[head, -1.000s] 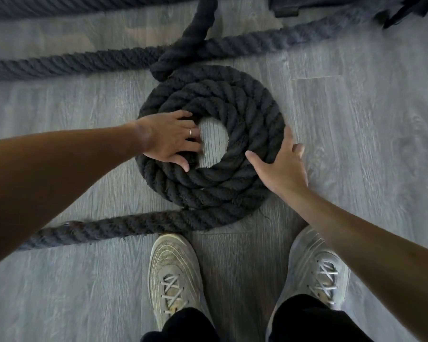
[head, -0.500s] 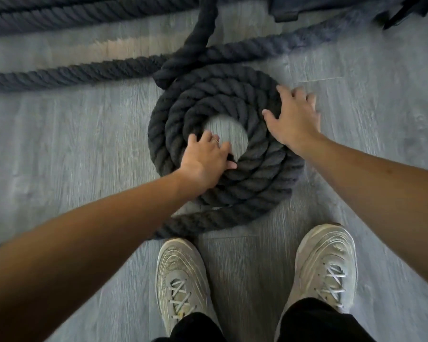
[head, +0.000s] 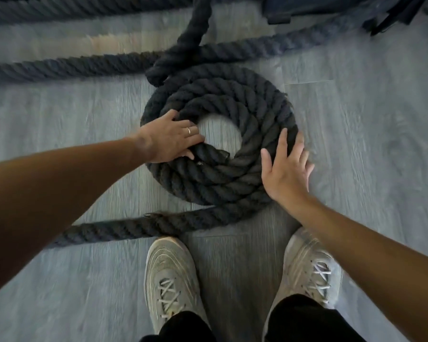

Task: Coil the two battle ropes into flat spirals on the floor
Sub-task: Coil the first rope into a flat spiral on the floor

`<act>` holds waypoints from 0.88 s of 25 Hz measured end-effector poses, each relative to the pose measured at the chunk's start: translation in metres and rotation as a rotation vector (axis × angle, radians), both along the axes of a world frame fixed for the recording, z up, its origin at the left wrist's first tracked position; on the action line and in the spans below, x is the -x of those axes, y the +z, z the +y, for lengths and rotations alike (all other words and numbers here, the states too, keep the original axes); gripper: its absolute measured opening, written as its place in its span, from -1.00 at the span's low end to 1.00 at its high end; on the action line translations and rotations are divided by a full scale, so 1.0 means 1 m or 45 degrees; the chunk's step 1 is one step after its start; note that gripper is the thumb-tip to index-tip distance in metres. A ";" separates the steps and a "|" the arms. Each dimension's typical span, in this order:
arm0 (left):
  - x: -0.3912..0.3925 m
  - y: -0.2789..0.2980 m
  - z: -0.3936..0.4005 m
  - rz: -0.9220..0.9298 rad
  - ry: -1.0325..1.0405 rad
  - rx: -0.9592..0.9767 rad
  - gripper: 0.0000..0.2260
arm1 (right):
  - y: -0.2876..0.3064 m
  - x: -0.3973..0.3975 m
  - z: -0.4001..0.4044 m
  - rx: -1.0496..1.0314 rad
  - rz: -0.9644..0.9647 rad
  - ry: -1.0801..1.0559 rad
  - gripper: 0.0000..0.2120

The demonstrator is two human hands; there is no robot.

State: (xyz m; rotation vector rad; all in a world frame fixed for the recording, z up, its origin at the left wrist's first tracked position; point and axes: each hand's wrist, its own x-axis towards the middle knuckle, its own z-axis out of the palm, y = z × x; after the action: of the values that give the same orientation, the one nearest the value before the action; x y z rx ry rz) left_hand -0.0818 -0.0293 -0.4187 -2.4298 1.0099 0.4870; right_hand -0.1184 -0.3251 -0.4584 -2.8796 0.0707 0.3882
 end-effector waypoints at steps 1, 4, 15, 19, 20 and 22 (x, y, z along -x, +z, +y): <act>0.009 -0.002 -0.002 -0.028 0.060 0.025 -0.43 | 0.000 -0.013 -0.005 0.048 0.008 0.088 -0.34; 0.031 -0.003 -0.022 -0.121 0.269 0.094 -0.45 | 0.010 -0.071 -0.013 0.233 0.063 0.280 -0.33; 0.024 -0.008 -0.031 0.074 0.138 0.318 -0.32 | -0.001 0.020 0.001 0.091 -0.048 0.140 -0.31; 0.005 0.001 -0.001 0.173 -0.032 0.061 -0.31 | -0.001 0.030 -0.003 0.160 -0.020 0.209 -0.21; 0.008 0.000 -0.005 0.126 -0.039 0.041 -0.32 | -0.001 0.022 -0.005 0.175 -0.005 0.243 -0.18; 0.022 -0.006 -0.017 0.019 0.046 0.092 -0.35 | 0.002 -0.007 -0.015 0.177 0.025 0.372 -0.16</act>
State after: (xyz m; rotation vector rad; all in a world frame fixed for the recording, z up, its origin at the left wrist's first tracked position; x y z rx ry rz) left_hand -0.1033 -0.0466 -0.4243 -2.5160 1.0077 0.4896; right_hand -0.1111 -0.3398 -0.4559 -3.0288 -0.3363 0.4808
